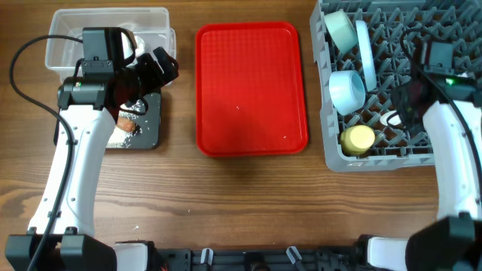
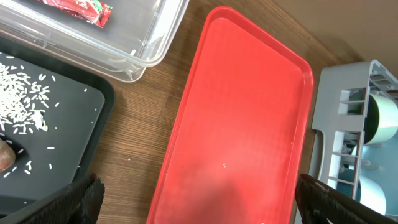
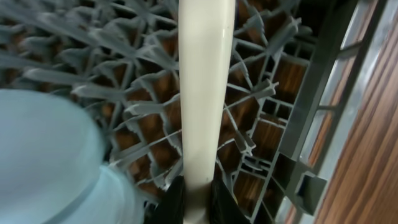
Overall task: Sort waste into correct bins and load items into the dishwasher rack
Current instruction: 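Carry the white spoon into the grey rack and release it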
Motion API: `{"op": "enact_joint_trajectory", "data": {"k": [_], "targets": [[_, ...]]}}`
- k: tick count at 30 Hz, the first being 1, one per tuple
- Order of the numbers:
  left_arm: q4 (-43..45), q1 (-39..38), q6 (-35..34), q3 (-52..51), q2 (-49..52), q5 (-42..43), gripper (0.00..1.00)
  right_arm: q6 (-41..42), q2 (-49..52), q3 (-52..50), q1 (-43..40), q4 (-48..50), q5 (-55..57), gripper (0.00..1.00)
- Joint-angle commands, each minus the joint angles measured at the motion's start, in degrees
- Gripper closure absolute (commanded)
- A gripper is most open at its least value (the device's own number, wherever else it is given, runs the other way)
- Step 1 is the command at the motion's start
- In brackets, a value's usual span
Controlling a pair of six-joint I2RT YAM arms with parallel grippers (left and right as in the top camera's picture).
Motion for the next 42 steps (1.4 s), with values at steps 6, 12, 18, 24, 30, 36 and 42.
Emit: {"op": "enact_joint_trajectory", "data": {"k": [6,12,18,24,30,36,42], "targets": [[0.0,-0.2,1.1,0.6,0.1,0.2,0.0,3.8,4.8,-0.2,0.0,-0.2,0.5,0.72],[0.0,-0.2,1.1,0.6,0.1,0.2,0.0,-1.5,2.3,-0.2,0.0,0.9,-1.0,0.46],[0.0,-0.2,1.1,0.6,0.1,0.2,0.0,-12.9,-5.2,-0.2,0.0,3.6,-7.2,0.0],[0.0,-0.2,1.1,0.6,0.1,0.2,0.0,-33.5,-16.3,-0.2,0.0,5.5,-27.1,0.0],[0.0,-0.2,1.1,0.6,0.1,0.2,0.0,-48.6,-29.2,-0.2,0.0,2.1,-47.3,0.0],[0.0,-0.2,1.1,0.6,0.1,0.2,0.0,-42.7,-38.2,-0.2,0.0,-4.0,-46.4,0.0],[0.0,-0.2,1.1,0.6,0.1,0.2,0.0,-47.6,-41.7,-0.2,0.0,-6.6,-39.2,0.0]]}}
